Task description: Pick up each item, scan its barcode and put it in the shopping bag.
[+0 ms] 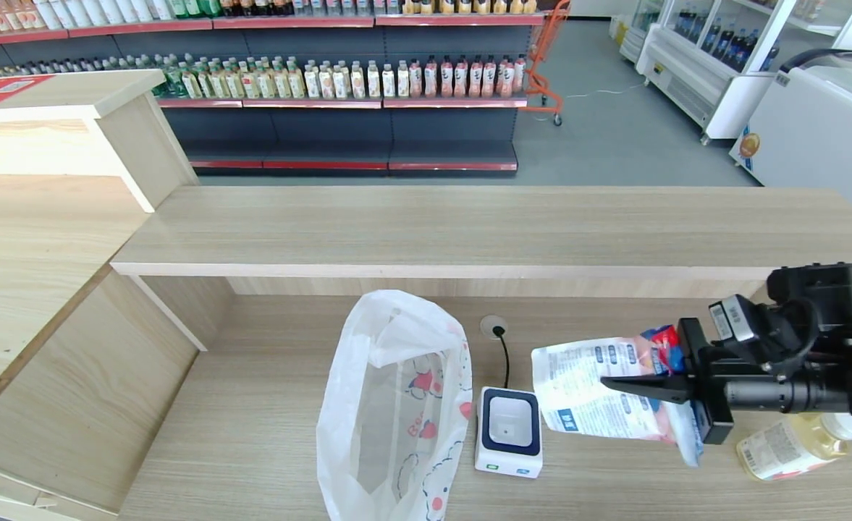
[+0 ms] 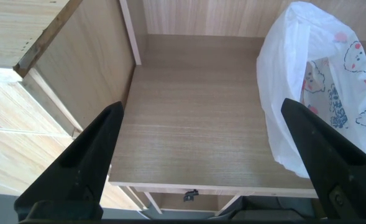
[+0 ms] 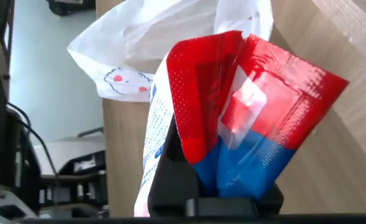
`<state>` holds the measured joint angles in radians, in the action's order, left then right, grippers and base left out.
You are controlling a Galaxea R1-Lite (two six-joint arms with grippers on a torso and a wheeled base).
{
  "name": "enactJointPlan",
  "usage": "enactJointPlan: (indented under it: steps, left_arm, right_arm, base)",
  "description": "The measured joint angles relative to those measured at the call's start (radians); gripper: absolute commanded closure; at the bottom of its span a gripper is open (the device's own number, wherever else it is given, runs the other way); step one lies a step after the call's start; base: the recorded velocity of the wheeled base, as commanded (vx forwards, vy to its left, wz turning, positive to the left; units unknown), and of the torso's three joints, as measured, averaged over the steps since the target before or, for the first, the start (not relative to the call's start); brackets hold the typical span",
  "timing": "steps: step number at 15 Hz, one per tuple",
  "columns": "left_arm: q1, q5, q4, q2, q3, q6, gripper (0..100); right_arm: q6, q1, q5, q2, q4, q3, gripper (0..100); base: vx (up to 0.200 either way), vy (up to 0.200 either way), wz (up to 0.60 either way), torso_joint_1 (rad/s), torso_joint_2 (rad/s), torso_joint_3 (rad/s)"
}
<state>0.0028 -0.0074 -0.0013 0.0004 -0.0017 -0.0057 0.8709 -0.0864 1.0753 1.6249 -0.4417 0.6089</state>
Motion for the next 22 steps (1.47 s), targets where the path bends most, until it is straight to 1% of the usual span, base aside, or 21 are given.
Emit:
enactJointPlan:
  steps: [1, 2, 3, 4, 6, 7, 8, 10, 13, 18, 22]
  left_arm:
    - [0.000, 0.000, 0.000, 0.000, 0.000, 0.000, 0]
    - [0.000, 0.000, 0.000, 0.000, 0.000, 0.000, 0]
    - [0.000, 0.000, 0.000, 0.000, 0.000, 0.000, 0]
    - [0.000, 0.000, 0.000, 0.000, 0.000, 0.000, 0]
    - [0.000, 0.000, 0.000, 0.000, 0.000, 0.000, 0]
    - [0.000, 0.000, 0.000, 0.000, 0.000, 0.000, 0]
    - [0.000, 0.000, 0.000, 0.000, 0.000, 0.000, 0]
    - [0.000, 0.000, 0.000, 0.000, 0.000, 0.000, 0]
    - [0.000, 0.000, 0.000, 0.000, 0.000, 0.001, 0]
    - [0.000, 0.000, 0.000, 0.000, 0.000, 0.001, 0]
    - [0.000, 0.000, 0.000, 0.000, 0.000, 0.000, 0]
  right_arm:
    - [-0.172, 0.003, -0.059, -0.086, 0.023, -0.040, 100]
    - [-0.392, -0.005, -0.137, -0.177, 0.046, -0.074, 100]
    - [-0.646, -0.031, -0.237, -0.276, 0.078, -0.106, 100]
    - [-0.857, -0.078, -0.350, -0.362, 0.101, -0.126, 100]
    - [-1.179, -0.235, -0.632, -0.497, 0.142, -0.158, 100]
    - [-1.280, -0.293, -0.710, -0.542, 0.158, -0.172, 100]
    - [-1.323, -0.327, -0.731, -0.574, 0.166, -0.183, 100]
    - [-1.332, -0.352, -0.736, -0.607, 0.173, -0.189, 100]
    - [-1.332, -0.358, -0.739, -0.624, 0.207, -0.178, 100]
    - [-1.374, -0.356, -0.753, -0.616, 0.205, -0.172, 100]
    - [-1.385, -0.346, -0.761, -0.569, 0.203, -0.147, 100]
  base:
    - [0.000, 0.000, 0.00, 0.000, 0.00, 0.000]
    - [0.000, 0.000, 0.00, 0.000, 0.00, 0.000]
    - [0.000, 0.000, 0.00, 0.000, 0.00, 0.000]
    - [0.000, 0.000, 0.00, 0.000, 0.00, 0.000]
    - [0.000, 0.000, 0.00, 0.000, 0.00, 0.000]
    - [0.000, 0.000, 0.00, 0.000, 0.00, 0.000]
    - [0.000, 0.000, 0.00, 0.000, 0.00, 0.000]
    - [0.000, 0.000, 0.00, 0.000, 0.00, 0.000]
    - [0.000, 0.000, 0.00, 0.000, 0.00, 0.000]
    - [-0.200, 0.000, 0.00, 0.005, 0.00, 0.004]
    - [0.000, 0.000, 0.00, 0.000, 0.00, 0.000]
